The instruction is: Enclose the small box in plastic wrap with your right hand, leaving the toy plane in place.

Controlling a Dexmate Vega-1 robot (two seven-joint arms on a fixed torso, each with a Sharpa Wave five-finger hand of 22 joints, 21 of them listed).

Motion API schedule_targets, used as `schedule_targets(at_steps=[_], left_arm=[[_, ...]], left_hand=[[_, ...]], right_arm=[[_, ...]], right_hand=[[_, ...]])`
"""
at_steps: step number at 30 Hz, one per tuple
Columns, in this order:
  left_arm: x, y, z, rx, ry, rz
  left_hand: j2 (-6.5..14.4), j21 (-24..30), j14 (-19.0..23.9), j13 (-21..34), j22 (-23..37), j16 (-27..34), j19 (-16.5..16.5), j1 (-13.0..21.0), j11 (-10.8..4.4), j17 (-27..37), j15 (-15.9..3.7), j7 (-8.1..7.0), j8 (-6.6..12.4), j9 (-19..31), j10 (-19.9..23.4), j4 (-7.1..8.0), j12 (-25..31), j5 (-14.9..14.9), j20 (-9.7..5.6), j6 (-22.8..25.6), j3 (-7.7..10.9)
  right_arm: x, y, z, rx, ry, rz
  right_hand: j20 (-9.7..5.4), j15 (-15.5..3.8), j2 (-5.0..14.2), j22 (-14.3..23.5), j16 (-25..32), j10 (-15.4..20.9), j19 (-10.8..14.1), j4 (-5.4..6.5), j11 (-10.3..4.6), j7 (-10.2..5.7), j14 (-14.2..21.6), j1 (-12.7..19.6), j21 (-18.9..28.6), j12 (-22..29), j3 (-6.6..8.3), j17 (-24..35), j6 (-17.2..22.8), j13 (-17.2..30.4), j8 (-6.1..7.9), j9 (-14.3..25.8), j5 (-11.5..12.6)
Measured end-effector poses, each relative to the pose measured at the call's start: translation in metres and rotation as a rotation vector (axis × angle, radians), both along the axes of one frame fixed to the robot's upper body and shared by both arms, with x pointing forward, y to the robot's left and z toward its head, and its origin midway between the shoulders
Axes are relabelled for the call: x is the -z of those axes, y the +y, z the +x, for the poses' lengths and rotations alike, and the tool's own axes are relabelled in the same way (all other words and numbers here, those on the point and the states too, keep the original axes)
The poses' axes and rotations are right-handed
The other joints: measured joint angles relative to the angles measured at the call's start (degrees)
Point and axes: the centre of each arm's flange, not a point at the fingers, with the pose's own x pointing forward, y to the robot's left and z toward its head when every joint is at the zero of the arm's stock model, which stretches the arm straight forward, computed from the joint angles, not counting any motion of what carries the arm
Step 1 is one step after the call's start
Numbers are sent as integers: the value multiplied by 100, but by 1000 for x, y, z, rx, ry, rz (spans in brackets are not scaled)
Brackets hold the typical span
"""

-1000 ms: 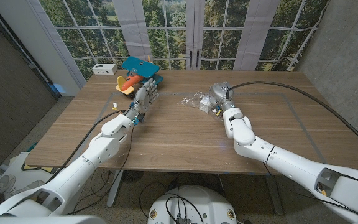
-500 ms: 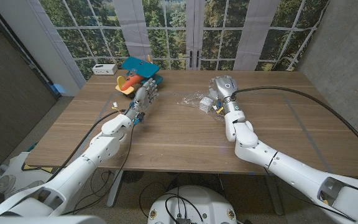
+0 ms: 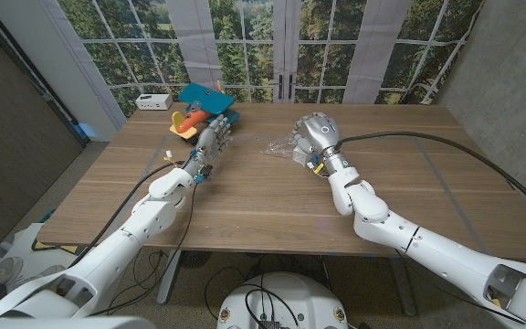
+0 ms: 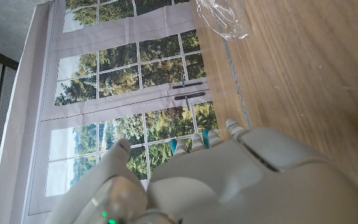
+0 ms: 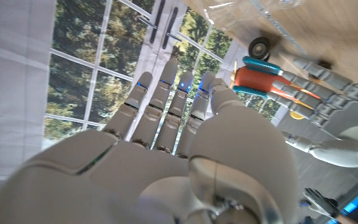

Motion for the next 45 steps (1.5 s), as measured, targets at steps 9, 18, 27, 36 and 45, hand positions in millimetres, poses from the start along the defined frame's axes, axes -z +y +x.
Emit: schedule_targets(at_steps=[9,18,27,36,45], left_arm=[[3,5,-2,-5,-1,-7],[4,9,-4,-10,-3,-13],[4,11,-5,-13,-3,-17],[4,13,-5,-16,-4,-20],[6,16,-6,-25,-2,-25]], left_hand=[[-31,0,0,0,11,0,6,31,0,0,0,1,0,0,0,0,0,0,5,0,0],[-31,0,0,0,10,0,6,31,0,0,0,1,0,0,0,0,0,0,5,1,0],[-31,0,0,0,10,0,5,31,0,0,-1,1,0,0,0,0,0,-38,4,1,0],[-30,0,0,0,10,0,5,31,0,0,-1,1,0,0,0,0,0,-38,4,1,0],[-31,-31,-1,0,9,0,5,30,0,0,-1,1,0,0,0,-23,0,-38,4,1,-24]], right_arm=[[4,15,-4,-70,36,-107],[8,29,-5,-120,84,-197],[12,44,-2,-148,152,-273],[12,59,8,-149,227,-338],[11,70,20,-129,271,-390]], right_hand=[[-31,-22,-27,-1,79,280,30,-91,11,48,125,93,0,152,50,98,470,53,186,-5,0],[-72,-51,-20,-1,179,253,72,-127,0,0,215,100,40,189,79,229,350,79,139,-12,0],[-231,-74,113,-1,53,-63,123,-162,-24,-101,301,232,71,-21,321,93,-66,12,-70,-15,-1],[-149,13,29,-2,-421,-448,43,-118,-28,-219,-119,148,70,-342,418,-253,-612,-97,-341,-14,-65],[-112,63,93,-2,-426,-510,-35,-2,-67,-236,-231,13,69,-424,357,-238,-854,-123,-452,-14,-65]])
